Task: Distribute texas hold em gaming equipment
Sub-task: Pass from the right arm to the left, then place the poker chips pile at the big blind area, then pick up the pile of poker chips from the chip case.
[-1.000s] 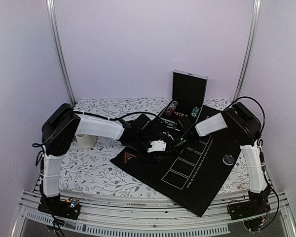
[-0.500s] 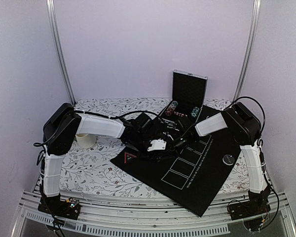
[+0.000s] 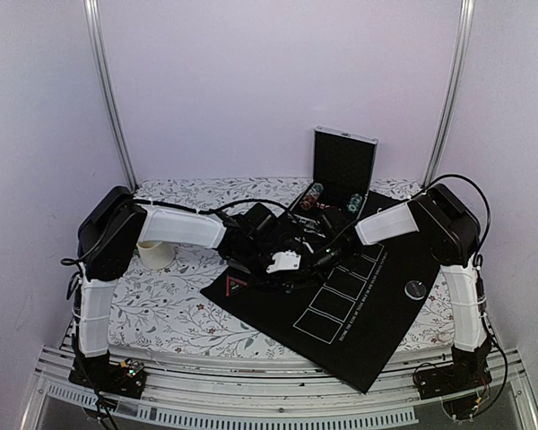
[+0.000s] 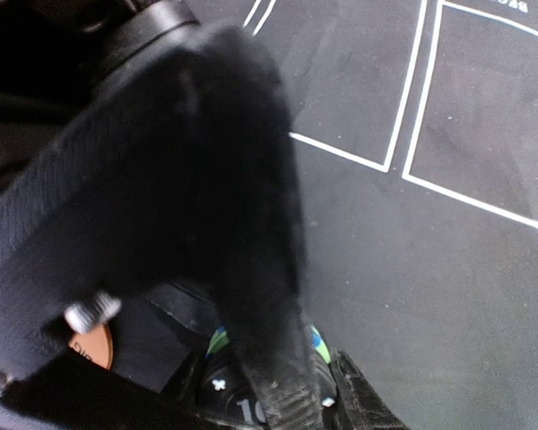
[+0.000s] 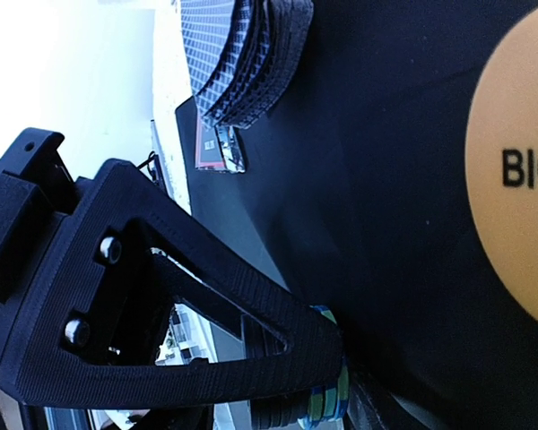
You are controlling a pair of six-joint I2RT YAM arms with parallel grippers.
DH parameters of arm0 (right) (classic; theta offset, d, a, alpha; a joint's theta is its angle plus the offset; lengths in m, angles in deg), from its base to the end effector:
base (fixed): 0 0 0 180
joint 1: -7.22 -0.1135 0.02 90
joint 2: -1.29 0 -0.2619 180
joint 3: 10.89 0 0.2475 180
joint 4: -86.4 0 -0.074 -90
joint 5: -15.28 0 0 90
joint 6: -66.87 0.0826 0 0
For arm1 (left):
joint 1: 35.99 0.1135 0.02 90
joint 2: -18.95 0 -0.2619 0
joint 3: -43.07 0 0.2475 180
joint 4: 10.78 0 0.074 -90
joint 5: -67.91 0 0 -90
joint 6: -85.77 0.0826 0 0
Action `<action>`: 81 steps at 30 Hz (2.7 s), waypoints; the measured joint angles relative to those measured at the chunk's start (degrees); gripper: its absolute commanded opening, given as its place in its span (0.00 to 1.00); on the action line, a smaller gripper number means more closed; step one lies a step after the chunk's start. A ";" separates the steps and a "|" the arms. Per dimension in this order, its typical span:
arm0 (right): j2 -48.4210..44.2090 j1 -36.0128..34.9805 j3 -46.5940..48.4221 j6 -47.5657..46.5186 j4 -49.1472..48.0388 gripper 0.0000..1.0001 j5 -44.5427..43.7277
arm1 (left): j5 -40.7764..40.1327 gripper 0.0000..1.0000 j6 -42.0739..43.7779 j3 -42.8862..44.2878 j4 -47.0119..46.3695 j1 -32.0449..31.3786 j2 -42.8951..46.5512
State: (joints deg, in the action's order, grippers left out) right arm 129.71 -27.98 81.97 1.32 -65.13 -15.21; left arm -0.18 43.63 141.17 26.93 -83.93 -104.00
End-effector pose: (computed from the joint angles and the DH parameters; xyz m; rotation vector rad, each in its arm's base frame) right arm 0.3143 0.3088 0.0706 0.5721 -2.5008 -1.5531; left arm 0.2829 -0.3595 0.0956 2.0272 1.6648 -0.5076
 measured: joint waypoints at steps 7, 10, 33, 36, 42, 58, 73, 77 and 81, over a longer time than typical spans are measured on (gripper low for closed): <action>-2.40 0.02 -0.66 -0.63 2.03 0.59 -3.82 | 1.25 0.10 -0.55 0.17 0.07 0.13 -0.11; -3.58 0.28 -1.31 -0.90 2.43 0.61 -5.55 | 1.57 0.11 -0.57 0.81 0.70 0.13 -0.63; -15.85 6.60 -5.35 -5.49 15.15 0.66 -26.88 | -5.46 0.49 -0.72 6.93 7.04 -2.91 -3.30; -16.85 6.78 -5.35 -6.14 16.61 0.67 -29.14 | -6.36 0.59 -0.85 7.13 6.97 -3.10 -3.50; -17.86 6.78 -4.94 -7.15 19.54 0.73 -32.24 | -7.80 0.78 -1.22 7.56 6.45 -3.13 -3.52; -22.93 9.92 14.99 -19.17 28.98 0.99 -44.09 | -5.77 0.93 -3.87 3.76 8.24 -3.54 13.75; -1.68 13.44 43.98 -38.12 30.93 0.76 -45.70 | -10.23 0.98 -33.00 -13.31 -1.33 18.40 34.84; 4.42 13.42 47.06 -40.09 28.96 0.73 -45.16 | -12.39 0.98 -37.48 -19.52 -3.54 21.62 36.87; 9.55 13.35 48.74 -41.86 24.35 0.73 -43.08 | -12.59 0.98 -39.43 -20.72 -4.46 21.81 36.59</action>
State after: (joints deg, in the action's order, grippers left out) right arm 139.26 -14.63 130.71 -40.53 -40.79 -58.29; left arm -12.77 4.20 120.45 22.47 -62.12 -67.41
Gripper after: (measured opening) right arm 0.728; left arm 0.981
